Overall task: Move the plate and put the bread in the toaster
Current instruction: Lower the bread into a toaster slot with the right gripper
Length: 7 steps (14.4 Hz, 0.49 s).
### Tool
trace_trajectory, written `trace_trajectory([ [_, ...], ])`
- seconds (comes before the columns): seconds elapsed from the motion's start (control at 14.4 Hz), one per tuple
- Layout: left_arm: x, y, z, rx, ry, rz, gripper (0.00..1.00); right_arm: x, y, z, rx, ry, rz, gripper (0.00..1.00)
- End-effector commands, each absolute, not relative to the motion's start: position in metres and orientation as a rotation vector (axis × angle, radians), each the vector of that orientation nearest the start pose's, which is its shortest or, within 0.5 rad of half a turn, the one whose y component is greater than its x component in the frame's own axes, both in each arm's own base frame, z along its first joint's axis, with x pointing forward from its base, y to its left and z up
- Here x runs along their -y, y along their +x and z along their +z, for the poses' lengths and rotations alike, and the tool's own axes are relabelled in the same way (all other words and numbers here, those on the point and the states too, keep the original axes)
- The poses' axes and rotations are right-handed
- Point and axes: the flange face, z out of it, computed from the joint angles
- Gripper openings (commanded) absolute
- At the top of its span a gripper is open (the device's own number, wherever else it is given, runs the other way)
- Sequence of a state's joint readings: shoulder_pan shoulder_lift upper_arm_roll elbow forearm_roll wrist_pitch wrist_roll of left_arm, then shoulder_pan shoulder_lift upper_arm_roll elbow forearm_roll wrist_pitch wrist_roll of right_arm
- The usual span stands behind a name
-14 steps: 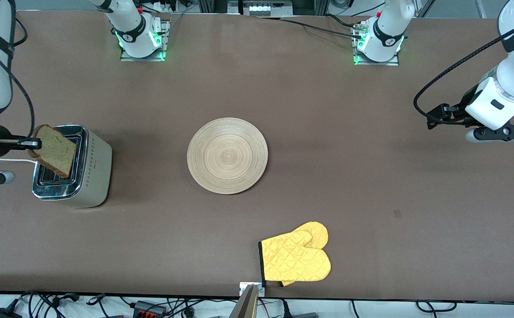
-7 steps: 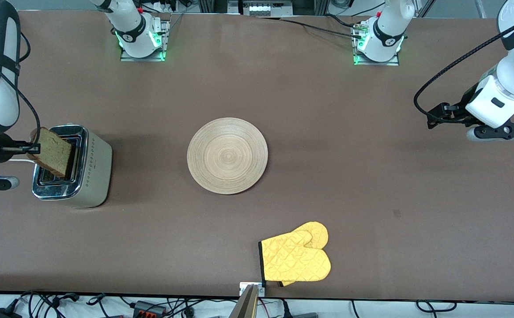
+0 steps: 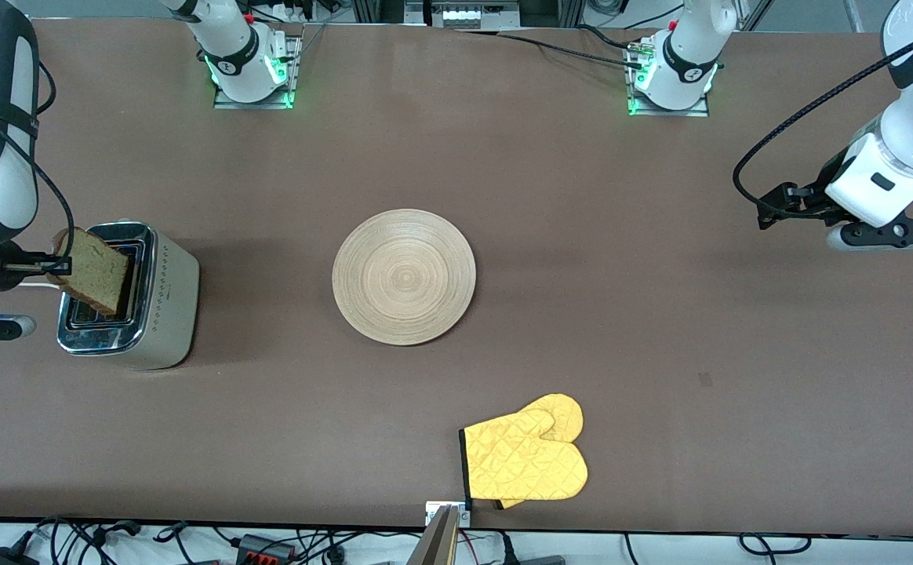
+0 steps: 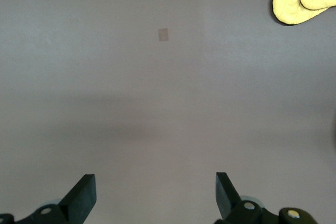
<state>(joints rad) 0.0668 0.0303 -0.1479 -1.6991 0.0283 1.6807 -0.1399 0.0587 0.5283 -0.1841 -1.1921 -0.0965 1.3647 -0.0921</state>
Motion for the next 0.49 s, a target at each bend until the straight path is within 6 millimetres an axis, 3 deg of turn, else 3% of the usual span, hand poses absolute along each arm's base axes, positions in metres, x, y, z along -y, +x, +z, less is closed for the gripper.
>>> trace_trajectory([
  [0.0, 0.046, 0.56, 0.562, 0.079, -3.117, 0.049, 1.0, 0.065, 0.663, 0.466, 0.013, -3.234, 0.615, 0.0],
  [0.42, 0.046, 0.56, 0.562, 0.077, -3.117, 0.049, 1.0, 0.059, 0.662, 0.455, 0.081, -3.186, 0.63, 0.0],
])
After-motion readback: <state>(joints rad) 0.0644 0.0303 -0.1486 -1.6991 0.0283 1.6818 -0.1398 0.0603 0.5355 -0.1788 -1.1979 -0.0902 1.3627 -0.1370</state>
